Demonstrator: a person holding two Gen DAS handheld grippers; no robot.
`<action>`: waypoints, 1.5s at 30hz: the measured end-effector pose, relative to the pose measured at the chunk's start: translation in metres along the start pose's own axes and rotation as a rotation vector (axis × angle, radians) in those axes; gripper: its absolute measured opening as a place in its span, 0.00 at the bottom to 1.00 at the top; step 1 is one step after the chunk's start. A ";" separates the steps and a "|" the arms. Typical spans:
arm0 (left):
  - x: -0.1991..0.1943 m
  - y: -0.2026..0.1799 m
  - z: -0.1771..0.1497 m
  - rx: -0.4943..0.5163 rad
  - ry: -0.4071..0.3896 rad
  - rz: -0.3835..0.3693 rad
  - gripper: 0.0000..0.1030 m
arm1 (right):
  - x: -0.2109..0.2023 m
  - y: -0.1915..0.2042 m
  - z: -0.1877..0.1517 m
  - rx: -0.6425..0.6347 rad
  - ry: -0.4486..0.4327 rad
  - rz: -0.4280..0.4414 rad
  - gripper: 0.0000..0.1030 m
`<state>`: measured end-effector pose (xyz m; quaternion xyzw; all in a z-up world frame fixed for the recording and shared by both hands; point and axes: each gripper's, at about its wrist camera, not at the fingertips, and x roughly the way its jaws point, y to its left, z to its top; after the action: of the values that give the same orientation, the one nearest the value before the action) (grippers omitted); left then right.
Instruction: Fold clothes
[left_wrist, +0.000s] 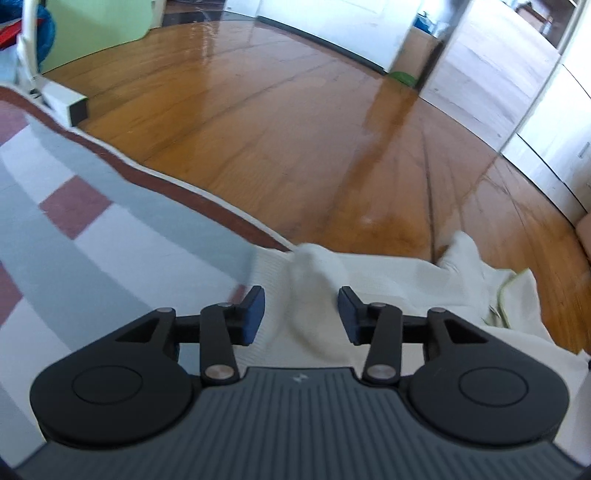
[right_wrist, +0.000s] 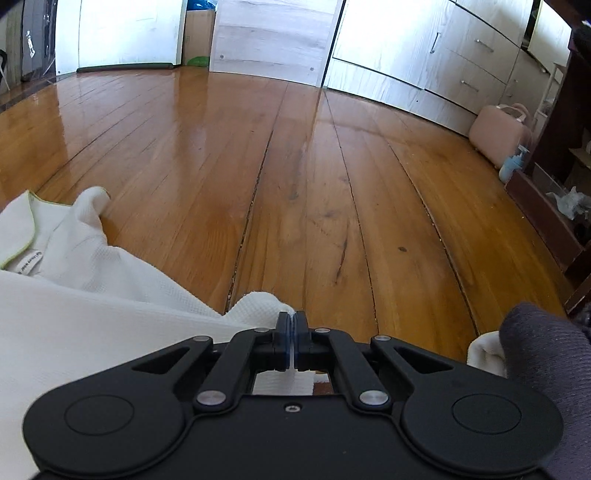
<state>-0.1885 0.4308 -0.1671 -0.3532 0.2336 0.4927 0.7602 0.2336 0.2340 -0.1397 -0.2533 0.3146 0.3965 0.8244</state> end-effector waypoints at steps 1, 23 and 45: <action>-0.001 0.005 0.003 -0.001 -0.017 0.020 0.43 | 0.000 0.000 0.001 0.004 0.000 -0.002 0.01; -0.021 -0.086 -0.008 0.550 -0.210 0.084 0.03 | 0.003 -0.007 -0.009 0.056 0.046 0.121 0.87; -0.010 -0.005 0.004 0.207 0.044 0.282 0.51 | -0.024 -0.035 0.000 0.159 0.029 -0.099 0.53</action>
<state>-0.1881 0.4265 -0.1565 -0.2473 0.3469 0.5601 0.7105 0.2509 0.2030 -0.1165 -0.2079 0.3440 0.3255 0.8559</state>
